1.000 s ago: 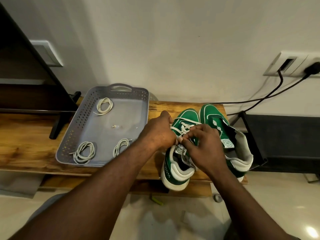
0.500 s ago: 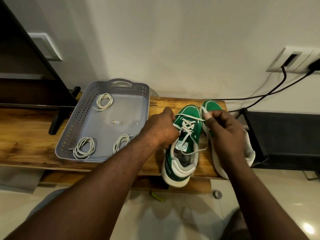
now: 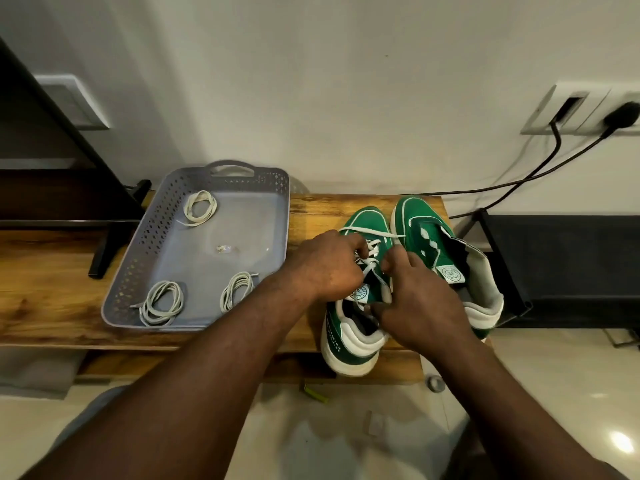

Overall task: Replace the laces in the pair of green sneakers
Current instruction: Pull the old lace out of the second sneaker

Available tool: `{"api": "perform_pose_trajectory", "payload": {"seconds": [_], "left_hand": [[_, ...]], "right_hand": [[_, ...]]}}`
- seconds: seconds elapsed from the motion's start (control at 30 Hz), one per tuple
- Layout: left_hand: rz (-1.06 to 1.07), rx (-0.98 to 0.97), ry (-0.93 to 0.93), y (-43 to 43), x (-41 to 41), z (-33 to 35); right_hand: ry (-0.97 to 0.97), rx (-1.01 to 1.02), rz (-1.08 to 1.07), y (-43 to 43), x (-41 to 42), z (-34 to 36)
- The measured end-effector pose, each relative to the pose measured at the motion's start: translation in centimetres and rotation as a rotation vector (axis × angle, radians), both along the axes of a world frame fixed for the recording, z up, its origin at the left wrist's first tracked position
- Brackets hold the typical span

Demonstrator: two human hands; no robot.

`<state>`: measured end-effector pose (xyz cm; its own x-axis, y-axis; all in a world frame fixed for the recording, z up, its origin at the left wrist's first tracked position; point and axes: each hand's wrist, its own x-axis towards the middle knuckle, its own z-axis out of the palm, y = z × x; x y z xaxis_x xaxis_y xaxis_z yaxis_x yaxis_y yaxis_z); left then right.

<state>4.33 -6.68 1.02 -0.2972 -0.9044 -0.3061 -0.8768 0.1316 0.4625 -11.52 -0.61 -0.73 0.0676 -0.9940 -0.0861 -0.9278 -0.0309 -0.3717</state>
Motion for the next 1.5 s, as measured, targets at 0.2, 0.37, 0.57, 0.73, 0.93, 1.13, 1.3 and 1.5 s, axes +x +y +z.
{"api": "perform_pose_trajectory", "payload": {"seconds": [0.2, 0.37, 0.57, 0.73, 0.93, 1.13, 1.3, 1.5], "left_hand": [[0.003, -0.034, -0.011, 0.0, -0.2, -0.2], [-0.008, -0.032, -0.001, 0.0, 0.0, -0.4], [-0.018, 0.01, 0.04, -0.3, 0.0, -0.6], [-0.029, 0.03, 0.0, -0.4, -0.1, -0.6], [-0.011, -0.006, -0.08, -0.2, -0.1, -1.5], [-0.01, -0.209, -0.102, 0.6, -0.3, -1.0], [-0.043, -0.223, -0.087, 0.5, -0.4, -0.8], [0.045, 0.021, 0.416, -0.4, 0.6, -1.0]], "right_hand": [[0.071, -0.046, 0.003, -0.2, -1.1, 1.5], [-0.327, -0.557, -0.224, -0.6, -1.8, 3.0], [-0.142, -0.441, -0.084, 0.5, -0.4, 0.4], [-0.179, -0.193, -0.088, 0.4, 0.5, -1.3], [-0.168, -0.213, -0.155, 0.1, 1.0, -1.6], [-0.142, -0.182, -0.109, -0.1, 0.5, -1.5], [-0.131, -0.19, -0.137, -0.1, 0.6, -1.5], [-0.109, -0.179, -0.231, -0.4, 0.5, -1.8]]}}
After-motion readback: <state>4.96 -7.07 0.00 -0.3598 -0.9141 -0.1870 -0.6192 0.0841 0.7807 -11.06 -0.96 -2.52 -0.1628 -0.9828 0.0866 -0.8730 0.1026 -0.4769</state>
